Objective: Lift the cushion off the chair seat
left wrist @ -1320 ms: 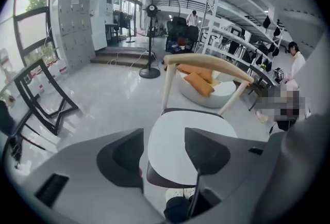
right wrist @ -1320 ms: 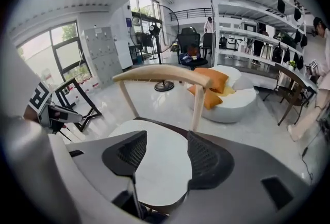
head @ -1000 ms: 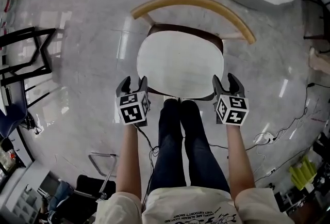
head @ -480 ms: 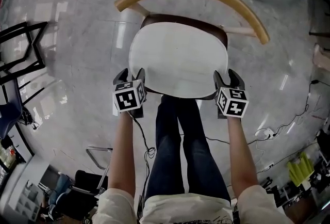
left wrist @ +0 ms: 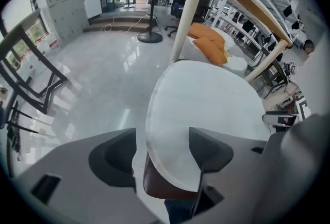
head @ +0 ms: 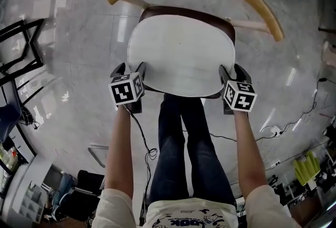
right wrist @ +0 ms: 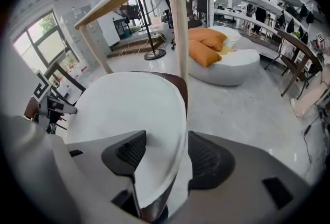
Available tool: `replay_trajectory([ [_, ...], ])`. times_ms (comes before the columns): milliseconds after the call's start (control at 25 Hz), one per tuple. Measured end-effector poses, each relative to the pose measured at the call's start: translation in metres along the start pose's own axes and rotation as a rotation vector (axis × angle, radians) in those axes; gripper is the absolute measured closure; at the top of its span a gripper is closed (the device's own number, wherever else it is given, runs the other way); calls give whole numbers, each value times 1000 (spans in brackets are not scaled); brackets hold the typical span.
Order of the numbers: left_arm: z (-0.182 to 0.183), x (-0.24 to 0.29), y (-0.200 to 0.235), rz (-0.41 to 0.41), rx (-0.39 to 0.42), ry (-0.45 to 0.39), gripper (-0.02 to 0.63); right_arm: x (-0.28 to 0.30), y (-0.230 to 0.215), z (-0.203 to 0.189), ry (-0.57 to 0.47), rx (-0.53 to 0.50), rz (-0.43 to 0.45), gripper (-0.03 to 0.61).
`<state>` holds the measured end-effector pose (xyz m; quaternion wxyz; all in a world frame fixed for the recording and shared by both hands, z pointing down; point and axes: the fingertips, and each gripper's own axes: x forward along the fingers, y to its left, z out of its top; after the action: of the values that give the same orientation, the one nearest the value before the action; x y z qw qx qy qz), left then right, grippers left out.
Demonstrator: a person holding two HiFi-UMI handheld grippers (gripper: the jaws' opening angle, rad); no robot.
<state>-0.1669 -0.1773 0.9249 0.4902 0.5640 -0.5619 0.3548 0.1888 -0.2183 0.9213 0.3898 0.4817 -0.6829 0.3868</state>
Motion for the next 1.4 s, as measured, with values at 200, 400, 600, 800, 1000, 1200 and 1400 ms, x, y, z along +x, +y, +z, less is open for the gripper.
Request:
replay_trajectory([
  [200,-3,7,2,-54,-19,20,295,4,1,-3,0,28,51,310],
  [400,-3,12,2,-120,-48,31,293,6,2,-4,3,67,88,325],
  [600,-4,12,-2,-147,-103,14,345,5,3,-4,10,58,66,339],
  [800,-6,6,-7,-73,-40,-13,388,-1,3,-3,28,24,36,412],
  [1000,-3,-5,-8,12,31,-32,450,-11,0,0,41,-11,22,520],
  [1200,3,-26,-12,52,84,-55,563,-33,6,9,4,-26,29,540],
  [1400,7,-64,-16,63,69,-106,571,-68,18,14,-39,-14,27,543],
])
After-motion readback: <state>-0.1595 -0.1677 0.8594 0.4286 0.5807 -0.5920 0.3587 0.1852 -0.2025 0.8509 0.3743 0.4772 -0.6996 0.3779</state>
